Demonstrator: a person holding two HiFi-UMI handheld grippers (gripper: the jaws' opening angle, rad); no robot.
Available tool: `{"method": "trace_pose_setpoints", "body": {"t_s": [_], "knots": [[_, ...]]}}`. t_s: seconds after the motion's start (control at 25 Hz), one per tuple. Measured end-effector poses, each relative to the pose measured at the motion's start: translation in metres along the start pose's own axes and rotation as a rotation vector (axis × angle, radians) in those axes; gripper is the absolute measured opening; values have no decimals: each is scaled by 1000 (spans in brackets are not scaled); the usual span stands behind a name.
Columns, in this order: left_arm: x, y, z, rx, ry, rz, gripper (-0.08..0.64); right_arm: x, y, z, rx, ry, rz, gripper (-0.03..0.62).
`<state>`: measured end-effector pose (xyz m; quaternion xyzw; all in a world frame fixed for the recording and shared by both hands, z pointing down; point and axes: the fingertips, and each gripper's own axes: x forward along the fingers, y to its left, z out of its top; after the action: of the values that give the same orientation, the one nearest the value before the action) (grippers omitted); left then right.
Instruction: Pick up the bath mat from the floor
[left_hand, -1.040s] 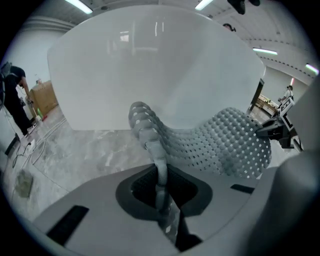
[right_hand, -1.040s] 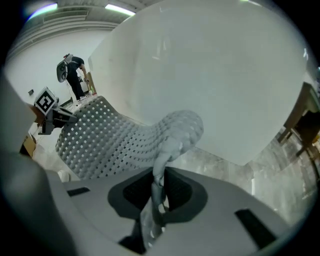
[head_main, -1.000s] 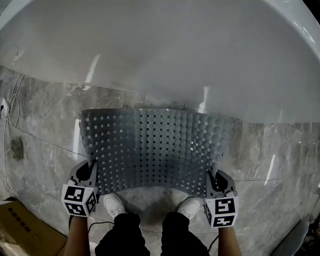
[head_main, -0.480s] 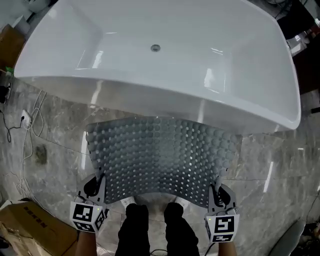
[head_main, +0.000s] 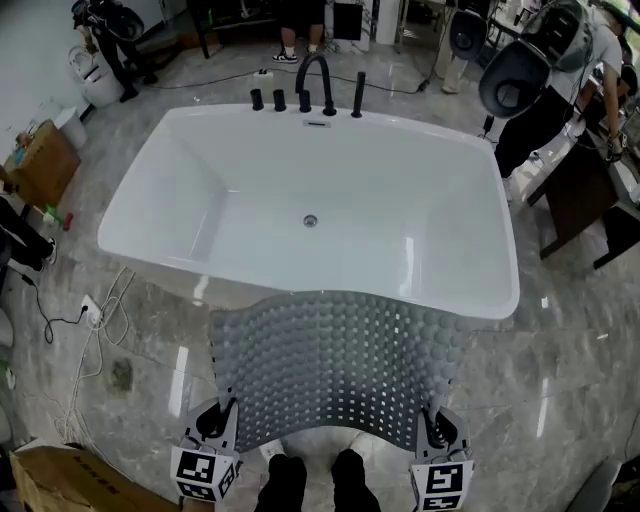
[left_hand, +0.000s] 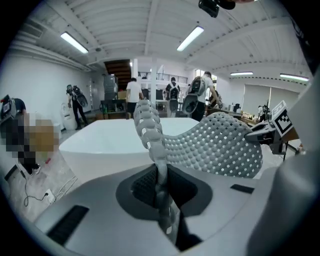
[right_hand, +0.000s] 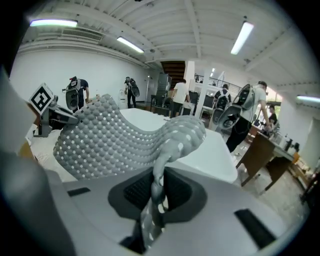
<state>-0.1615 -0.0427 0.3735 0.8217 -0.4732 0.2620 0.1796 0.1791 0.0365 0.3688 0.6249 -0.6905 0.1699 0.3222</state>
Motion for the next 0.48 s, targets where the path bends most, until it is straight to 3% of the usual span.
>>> {"method": "trace_pose_setpoints", "body": {"t_s": [0.48], "knots": [[-85,0,205,64,-285,28,40,-106,-52,179,13,-264,-148,64]]}}
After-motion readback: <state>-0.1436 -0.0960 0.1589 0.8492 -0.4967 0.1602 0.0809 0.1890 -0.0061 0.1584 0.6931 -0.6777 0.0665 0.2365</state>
